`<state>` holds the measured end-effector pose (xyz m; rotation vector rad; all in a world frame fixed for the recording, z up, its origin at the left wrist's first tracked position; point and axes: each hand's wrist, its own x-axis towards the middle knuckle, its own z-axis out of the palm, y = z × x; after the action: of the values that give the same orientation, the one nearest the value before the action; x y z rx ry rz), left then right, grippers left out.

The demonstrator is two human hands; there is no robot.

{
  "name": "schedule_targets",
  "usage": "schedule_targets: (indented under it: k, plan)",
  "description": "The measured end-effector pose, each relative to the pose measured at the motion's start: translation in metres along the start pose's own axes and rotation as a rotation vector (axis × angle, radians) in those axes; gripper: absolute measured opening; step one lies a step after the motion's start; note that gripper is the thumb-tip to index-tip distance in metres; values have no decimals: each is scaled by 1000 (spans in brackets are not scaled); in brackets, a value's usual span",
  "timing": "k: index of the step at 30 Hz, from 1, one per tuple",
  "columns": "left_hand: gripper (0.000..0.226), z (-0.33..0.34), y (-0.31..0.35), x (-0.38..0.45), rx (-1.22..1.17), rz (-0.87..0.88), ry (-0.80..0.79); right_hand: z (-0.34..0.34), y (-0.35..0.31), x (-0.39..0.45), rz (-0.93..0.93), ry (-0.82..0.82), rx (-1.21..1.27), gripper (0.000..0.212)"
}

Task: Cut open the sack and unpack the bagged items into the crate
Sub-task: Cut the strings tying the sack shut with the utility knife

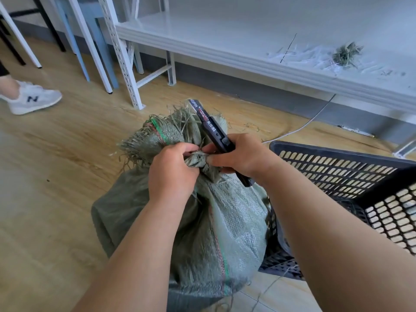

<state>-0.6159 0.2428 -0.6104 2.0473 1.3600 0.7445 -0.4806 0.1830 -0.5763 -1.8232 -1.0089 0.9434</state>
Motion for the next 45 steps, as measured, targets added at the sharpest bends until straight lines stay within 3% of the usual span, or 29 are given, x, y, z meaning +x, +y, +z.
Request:
schedule_targets:
  k: [5, 9, 10, 13, 15, 17, 23, 33, 39, 45]
  plan:
    - [45, -3, -1, -1, 10, -16, -5, 8, 8, 1, -56, 79, -68, 17]
    - [47, -5, 0, 1, 23, -1, 11, -3, 4, 0, 66, -90, 144, 22]
    - [48, -5, 0, 2, 34, 11, 14, -7, 2, -1, 84, -61, 175, 23]
    - [48, -1, 1, 3, 46, 38, 8, -14, -2, 2, 9, 356, 9, 23]
    - [48, 1, 1, 3, 50, 37, 3, -15, -5, 4, -65, 465, -43, 19]
    - [48, 3, 1, 4, 66, 39, 4, -12, -9, 3, -98, 421, -49, 11]
    - [49, 6, 1, 6, 43, 19, -6, 3, -4, 2, -111, 193, -314, 16]
    - [45, 1, -4, 6, -52, -62, -38, 17, 14, 9, -175, 262, -459, 17]
    - [67, -13, 1, 10, 138, 29, -382, 14, 25, 7, -5, 208, 8, 2]
    - [30, -6, 5, 4, 203, 169, -65, 11, 20, 9, -13, 172, 57, 6]
